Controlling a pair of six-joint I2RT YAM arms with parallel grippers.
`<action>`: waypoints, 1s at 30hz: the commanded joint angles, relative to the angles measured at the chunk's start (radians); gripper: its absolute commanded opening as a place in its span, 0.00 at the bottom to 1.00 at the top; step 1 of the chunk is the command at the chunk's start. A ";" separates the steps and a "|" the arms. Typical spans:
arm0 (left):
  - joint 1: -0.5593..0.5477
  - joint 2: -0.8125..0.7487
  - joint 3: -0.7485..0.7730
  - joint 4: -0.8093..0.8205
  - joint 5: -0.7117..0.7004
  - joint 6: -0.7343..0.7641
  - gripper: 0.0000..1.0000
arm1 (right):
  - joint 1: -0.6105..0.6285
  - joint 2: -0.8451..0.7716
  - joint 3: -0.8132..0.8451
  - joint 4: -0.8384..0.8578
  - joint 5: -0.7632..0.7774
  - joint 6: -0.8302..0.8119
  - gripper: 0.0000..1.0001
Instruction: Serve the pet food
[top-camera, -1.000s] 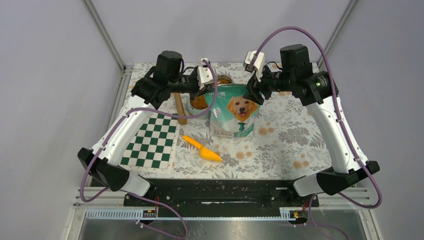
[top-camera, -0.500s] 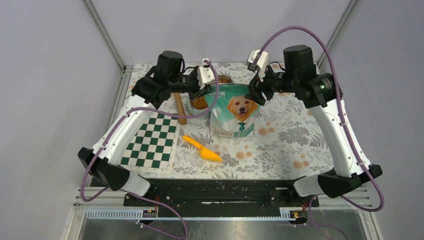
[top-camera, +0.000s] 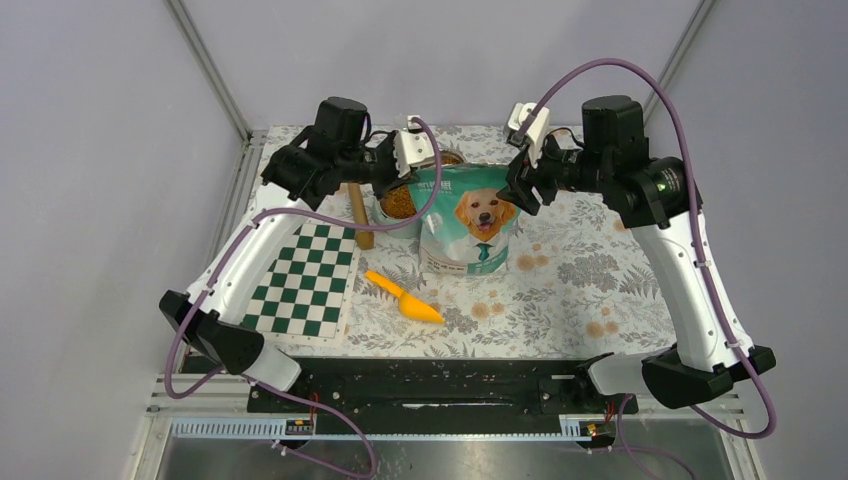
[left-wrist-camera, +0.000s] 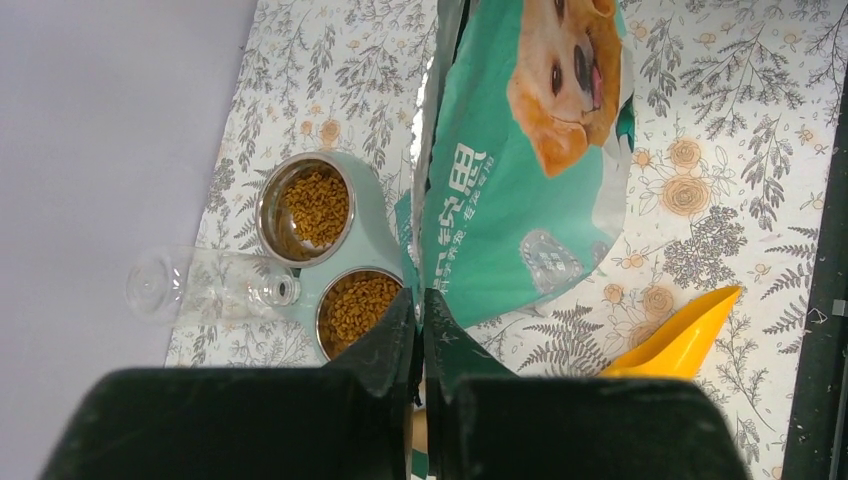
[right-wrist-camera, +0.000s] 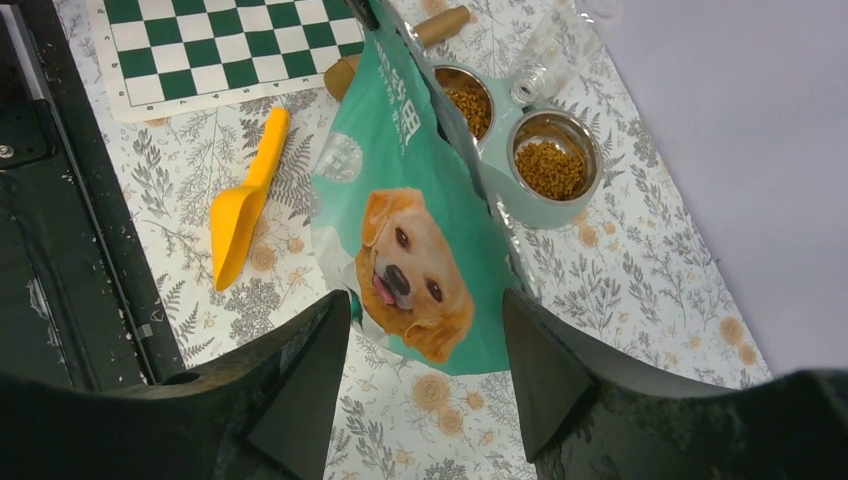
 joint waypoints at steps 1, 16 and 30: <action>-0.001 0.010 0.046 0.050 0.023 -0.019 0.02 | -0.006 -0.028 -0.017 0.001 0.019 0.016 0.65; -0.048 0.060 0.080 0.130 0.074 -0.067 0.04 | -0.011 -0.046 -0.039 0.002 0.040 0.009 0.65; -0.140 0.132 0.099 0.227 0.037 -0.090 0.52 | -0.023 -0.077 -0.078 0.048 0.087 0.027 0.65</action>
